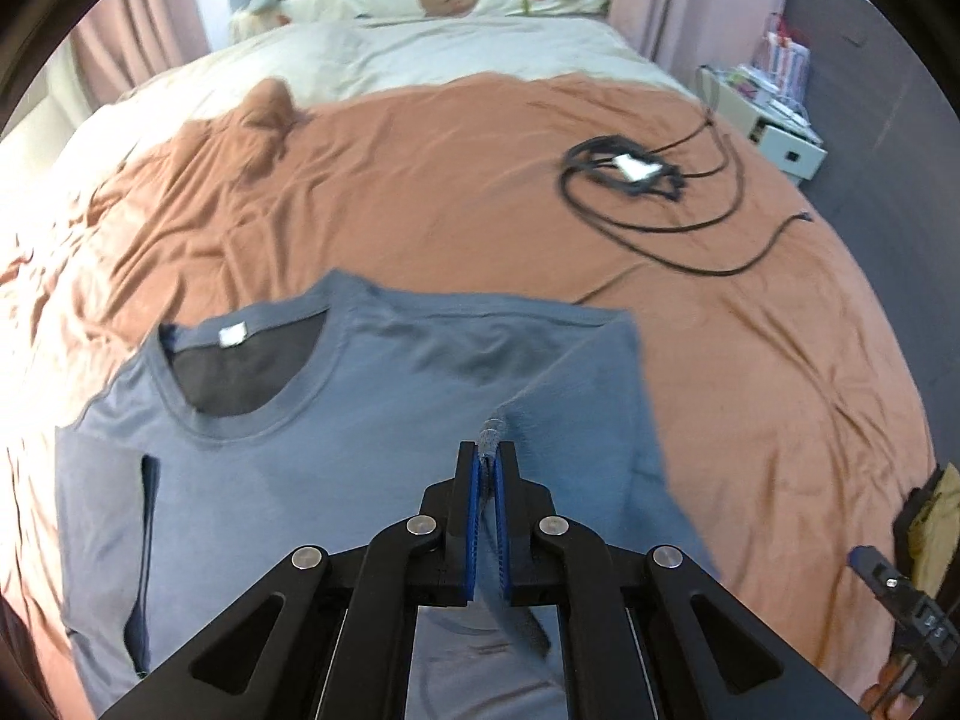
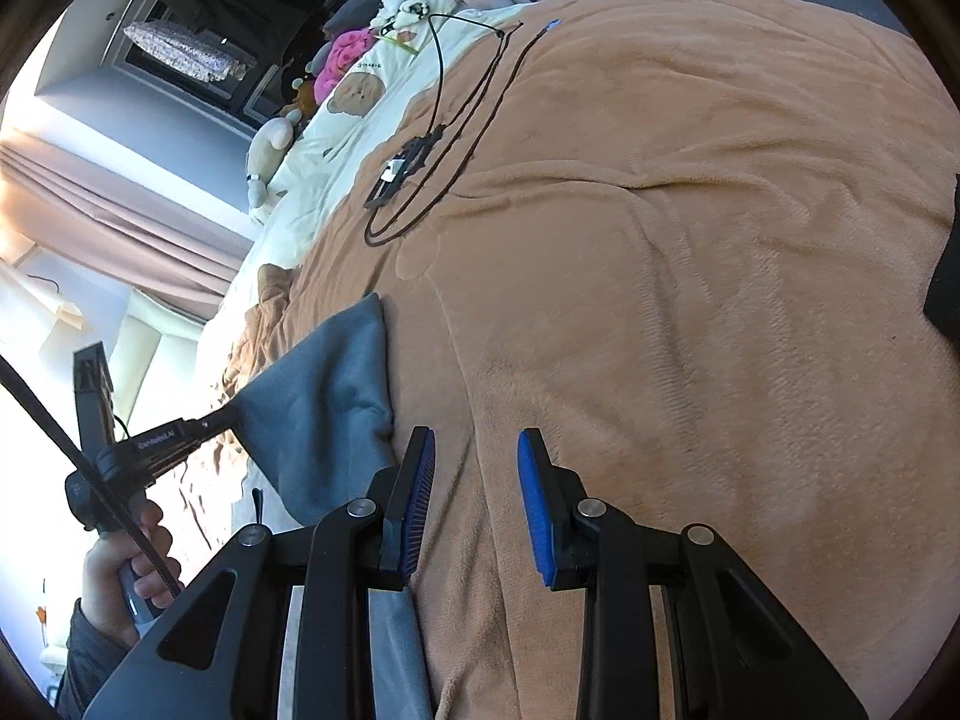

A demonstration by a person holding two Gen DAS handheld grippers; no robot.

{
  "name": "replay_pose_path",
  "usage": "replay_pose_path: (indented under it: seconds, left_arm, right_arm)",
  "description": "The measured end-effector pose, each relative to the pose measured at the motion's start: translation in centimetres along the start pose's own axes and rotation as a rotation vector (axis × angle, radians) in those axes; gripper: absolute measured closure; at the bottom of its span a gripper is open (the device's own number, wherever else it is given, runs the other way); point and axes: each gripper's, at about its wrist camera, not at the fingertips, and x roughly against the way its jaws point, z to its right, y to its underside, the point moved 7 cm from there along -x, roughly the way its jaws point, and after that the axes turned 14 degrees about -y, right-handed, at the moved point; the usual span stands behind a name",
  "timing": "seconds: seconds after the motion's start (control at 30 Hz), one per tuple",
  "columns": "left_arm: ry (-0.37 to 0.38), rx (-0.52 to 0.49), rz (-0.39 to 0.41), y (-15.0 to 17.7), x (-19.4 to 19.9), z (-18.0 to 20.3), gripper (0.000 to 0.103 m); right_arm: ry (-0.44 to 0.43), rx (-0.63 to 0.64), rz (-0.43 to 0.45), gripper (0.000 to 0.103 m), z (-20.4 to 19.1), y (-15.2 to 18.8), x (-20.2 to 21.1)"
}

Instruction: Fold small clothes

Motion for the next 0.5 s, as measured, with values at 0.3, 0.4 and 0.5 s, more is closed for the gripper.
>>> replay_pose_path:
  seconds: [0.3,0.4,0.5]
  left_arm:
    - [-0.059,0.019,-0.022,0.3,-4.1,-2.7,0.099]
    - [-0.074,0.029,-0.037,0.1,-5.7,-3.4,0.099]
    - [-0.077,0.033,-0.059,0.3,-7.6,-3.7,0.099]
  right_arm:
    - [-0.014,0.008,-0.017,0.063,-0.9,0.4,-0.9]
    - [-0.004,0.018,-0.014,0.046,-1.0,0.4,-1.1]
    - [-0.003,0.029,-0.018,0.044,-1.0,0.6,-1.3]
